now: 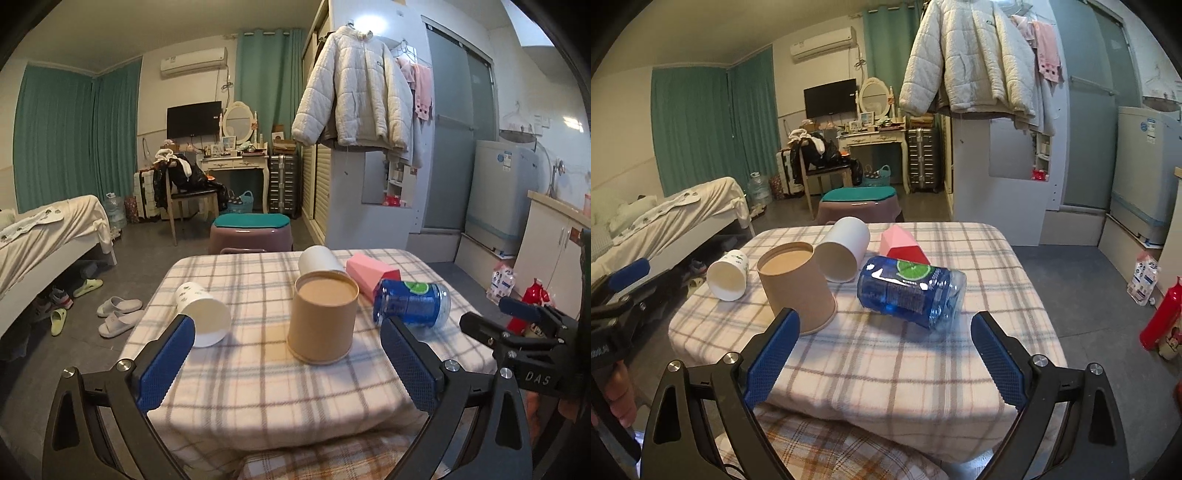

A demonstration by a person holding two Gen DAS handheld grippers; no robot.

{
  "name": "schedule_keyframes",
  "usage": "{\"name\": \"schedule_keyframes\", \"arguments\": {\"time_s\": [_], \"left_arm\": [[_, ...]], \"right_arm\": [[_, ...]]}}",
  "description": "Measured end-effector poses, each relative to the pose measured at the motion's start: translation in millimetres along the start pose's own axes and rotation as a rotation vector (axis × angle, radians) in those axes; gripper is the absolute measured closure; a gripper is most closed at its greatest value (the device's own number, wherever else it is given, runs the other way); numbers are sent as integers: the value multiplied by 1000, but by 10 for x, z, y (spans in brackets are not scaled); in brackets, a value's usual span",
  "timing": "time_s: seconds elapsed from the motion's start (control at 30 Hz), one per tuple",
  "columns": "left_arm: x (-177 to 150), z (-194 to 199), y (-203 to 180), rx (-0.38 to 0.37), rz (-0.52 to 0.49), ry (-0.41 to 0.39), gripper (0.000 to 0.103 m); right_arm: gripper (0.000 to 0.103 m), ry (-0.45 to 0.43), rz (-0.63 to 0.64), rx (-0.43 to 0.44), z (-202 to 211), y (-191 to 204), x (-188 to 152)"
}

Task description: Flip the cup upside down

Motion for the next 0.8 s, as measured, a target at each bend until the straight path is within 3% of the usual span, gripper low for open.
{"name": "schedule_keyframes", "arguments": {"time_s": [0.4, 0.8], "left_arm": [[-226, 157, 155, 79, 47, 5, 0], [-234, 163, 186, 85, 49, 4, 0]], "right_arm": [[0, -31, 21, -1, 161, 102, -86], [0, -48, 33, 5, 186, 183, -50]]}}
Point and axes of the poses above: each gripper's, at about its wrist camera, not at the fingertips, and z roughly against the way its jaws point, y to its left, x to its top, the point moved 7 cm from there along -z, roughly the way its jaws point, and after that the axes turned 6 degrees about -z, right-handed, at the moved point
